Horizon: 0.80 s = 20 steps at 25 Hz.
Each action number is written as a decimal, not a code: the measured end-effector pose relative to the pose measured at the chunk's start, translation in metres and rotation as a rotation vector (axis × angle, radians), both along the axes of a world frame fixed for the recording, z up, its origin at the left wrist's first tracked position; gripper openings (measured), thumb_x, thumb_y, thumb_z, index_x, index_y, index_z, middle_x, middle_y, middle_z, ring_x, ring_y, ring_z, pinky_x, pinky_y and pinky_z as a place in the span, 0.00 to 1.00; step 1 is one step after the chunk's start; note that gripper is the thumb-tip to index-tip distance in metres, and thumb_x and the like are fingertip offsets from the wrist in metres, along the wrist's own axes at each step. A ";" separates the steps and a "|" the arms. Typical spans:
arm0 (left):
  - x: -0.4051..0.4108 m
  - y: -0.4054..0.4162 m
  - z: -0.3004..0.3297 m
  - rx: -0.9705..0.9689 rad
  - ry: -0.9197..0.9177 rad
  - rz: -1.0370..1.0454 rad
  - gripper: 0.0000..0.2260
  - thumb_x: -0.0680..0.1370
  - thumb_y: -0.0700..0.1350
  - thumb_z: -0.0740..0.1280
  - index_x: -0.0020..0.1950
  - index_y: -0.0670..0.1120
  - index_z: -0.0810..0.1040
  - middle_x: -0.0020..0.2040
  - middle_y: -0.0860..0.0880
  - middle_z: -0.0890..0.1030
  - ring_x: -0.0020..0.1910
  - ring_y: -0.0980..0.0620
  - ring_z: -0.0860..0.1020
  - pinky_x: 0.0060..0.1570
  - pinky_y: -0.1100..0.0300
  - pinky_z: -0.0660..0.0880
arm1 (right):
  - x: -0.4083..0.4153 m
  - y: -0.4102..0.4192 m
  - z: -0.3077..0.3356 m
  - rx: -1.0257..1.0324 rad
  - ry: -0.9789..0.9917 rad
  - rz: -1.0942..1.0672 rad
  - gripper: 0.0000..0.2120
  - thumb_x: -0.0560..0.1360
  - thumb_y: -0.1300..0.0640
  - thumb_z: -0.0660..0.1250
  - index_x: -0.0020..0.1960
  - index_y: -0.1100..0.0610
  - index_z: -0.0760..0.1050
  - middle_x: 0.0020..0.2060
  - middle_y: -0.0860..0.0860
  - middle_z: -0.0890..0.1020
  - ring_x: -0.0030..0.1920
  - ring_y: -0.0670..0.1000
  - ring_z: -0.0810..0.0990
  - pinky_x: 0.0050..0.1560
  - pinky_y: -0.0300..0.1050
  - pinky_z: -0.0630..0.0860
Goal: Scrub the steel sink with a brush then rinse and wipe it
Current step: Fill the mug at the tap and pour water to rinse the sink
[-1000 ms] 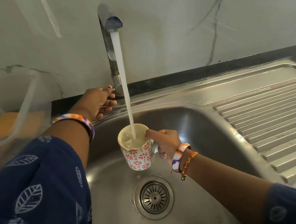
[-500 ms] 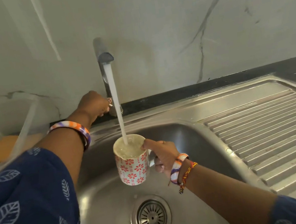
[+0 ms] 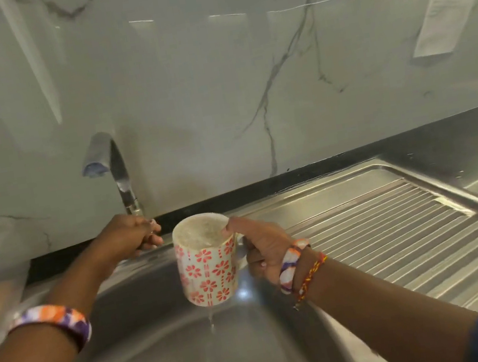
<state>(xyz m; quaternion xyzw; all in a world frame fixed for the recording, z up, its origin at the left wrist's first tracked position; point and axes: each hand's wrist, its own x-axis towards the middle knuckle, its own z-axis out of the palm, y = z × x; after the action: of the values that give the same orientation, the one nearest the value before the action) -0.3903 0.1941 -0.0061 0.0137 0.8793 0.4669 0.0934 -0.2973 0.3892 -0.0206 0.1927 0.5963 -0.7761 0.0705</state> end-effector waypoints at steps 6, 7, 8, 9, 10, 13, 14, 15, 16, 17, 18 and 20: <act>0.013 0.142 -0.020 -0.239 0.179 -0.317 0.11 0.79 0.44 0.62 0.40 0.46 0.80 0.33 0.55 0.79 0.34 0.56 0.75 0.36 0.63 0.70 | 0.006 0.151 0.044 0.044 0.015 -0.119 0.14 0.71 0.59 0.68 0.31 0.54 0.65 0.17 0.46 0.61 0.14 0.43 0.56 0.19 0.28 0.53; 0.012 0.176 -0.024 -0.277 0.224 -0.338 0.12 0.79 0.45 0.62 0.39 0.45 0.80 0.32 0.55 0.78 0.34 0.56 0.75 0.37 0.62 0.69 | 0.004 0.183 0.050 0.066 0.018 -0.137 0.14 0.71 0.59 0.68 0.31 0.55 0.66 0.17 0.46 0.61 0.14 0.43 0.56 0.18 0.28 0.53; 0.011 0.211 -0.026 -0.308 0.268 -0.352 0.13 0.79 0.46 0.62 0.38 0.44 0.79 0.32 0.54 0.77 0.34 0.55 0.74 0.37 0.61 0.68 | 0.002 0.215 0.055 0.084 0.027 -0.154 0.14 0.72 0.59 0.68 0.30 0.55 0.67 0.16 0.46 0.61 0.14 0.43 0.56 0.17 0.27 0.54; 0.010 0.246 -0.029 -0.322 0.307 -0.364 0.15 0.80 0.46 0.61 0.35 0.43 0.76 0.32 0.52 0.75 0.34 0.54 0.73 0.36 0.61 0.67 | -0.002 0.248 0.058 0.107 0.033 -0.172 0.15 0.72 0.59 0.67 0.29 0.56 0.67 0.16 0.46 0.61 0.13 0.43 0.56 0.17 0.27 0.54; 0.010 0.279 -0.032 -0.322 0.331 -0.377 0.15 0.80 0.47 0.61 0.34 0.45 0.75 0.33 0.51 0.76 0.35 0.53 0.74 0.37 0.60 0.67 | -0.004 0.278 0.061 0.140 0.037 -0.186 0.15 0.73 0.59 0.67 0.29 0.56 0.67 0.15 0.46 0.61 0.12 0.42 0.56 0.16 0.27 0.54; 0.001 0.360 -0.046 -0.262 0.375 -0.407 0.11 0.80 0.48 0.61 0.51 0.45 0.81 0.53 0.47 0.81 0.55 0.49 0.77 0.52 0.57 0.71 | -0.014 0.352 0.069 0.292 0.064 -0.191 0.14 0.73 0.61 0.66 0.30 0.57 0.68 0.12 0.46 0.62 0.12 0.42 0.57 0.15 0.27 0.55; -0.005 0.386 -0.050 -0.270 0.398 -0.408 0.13 0.80 0.48 0.60 0.57 0.44 0.79 0.58 0.46 0.79 0.59 0.47 0.75 0.57 0.56 0.71 | -0.019 0.376 0.072 0.345 0.067 -0.188 0.14 0.73 0.61 0.65 0.30 0.57 0.68 0.11 0.47 0.63 0.11 0.42 0.58 0.15 0.27 0.56; -0.010 0.409 -0.053 -0.295 0.411 -0.406 0.14 0.80 0.49 0.59 0.61 0.43 0.77 0.62 0.45 0.77 0.63 0.46 0.73 0.60 0.54 0.70 | -0.025 0.398 0.073 0.395 0.061 -0.187 0.14 0.74 0.61 0.65 0.30 0.57 0.68 0.11 0.47 0.64 0.11 0.42 0.60 0.15 0.26 0.57; -0.016 0.431 -0.054 -0.322 0.411 -0.398 0.16 0.81 0.49 0.58 0.64 0.43 0.74 0.65 0.45 0.74 0.66 0.45 0.70 0.64 0.52 0.69 | -0.032 0.419 0.074 0.438 0.055 -0.190 0.13 0.74 0.61 0.65 0.31 0.58 0.69 0.11 0.47 0.66 0.10 0.41 0.61 0.15 0.26 0.58; -0.021 0.451 -0.054 -0.350 0.392 -0.387 0.18 0.81 0.50 0.57 0.69 0.44 0.69 0.70 0.44 0.69 0.71 0.45 0.66 0.68 0.51 0.65 | -0.039 0.438 0.075 0.473 0.054 -0.195 0.12 0.73 0.61 0.66 0.31 0.58 0.70 0.13 0.47 0.68 0.10 0.41 0.62 0.15 0.26 0.58; -0.026 0.470 -0.055 -0.377 0.361 -0.379 0.21 0.82 0.50 0.56 0.73 0.44 0.64 0.74 0.45 0.63 0.74 0.45 0.61 0.71 0.52 0.60 | -0.046 0.454 0.075 0.509 0.054 -0.195 0.11 0.72 0.61 0.67 0.32 0.58 0.71 0.17 0.49 0.70 0.11 0.41 0.62 0.15 0.26 0.58; -0.035 0.498 -0.057 -0.410 0.341 -0.362 0.22 0.83 0.48 0.53 0.76 0.44 0.58 0.77 0.45 0.57 0.76 0.47 0.56 0.73 0.54 0.55 | -0.063 0.479 0.073 0.622 0.050 -0.176 0.10 0.71 0.60 0.69 0.32 0.58 0.73 0.26 0.52 0.71 0.16 0.43 0.65 0.16 0.26 0.58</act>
<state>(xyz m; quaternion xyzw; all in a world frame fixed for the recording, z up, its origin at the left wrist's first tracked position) -0.4253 0.6916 -0.0635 0.2289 0.9412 0.2469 0.0271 -0.3602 0.8684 0.0525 0.2366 0.7876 -0.5641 -0.0737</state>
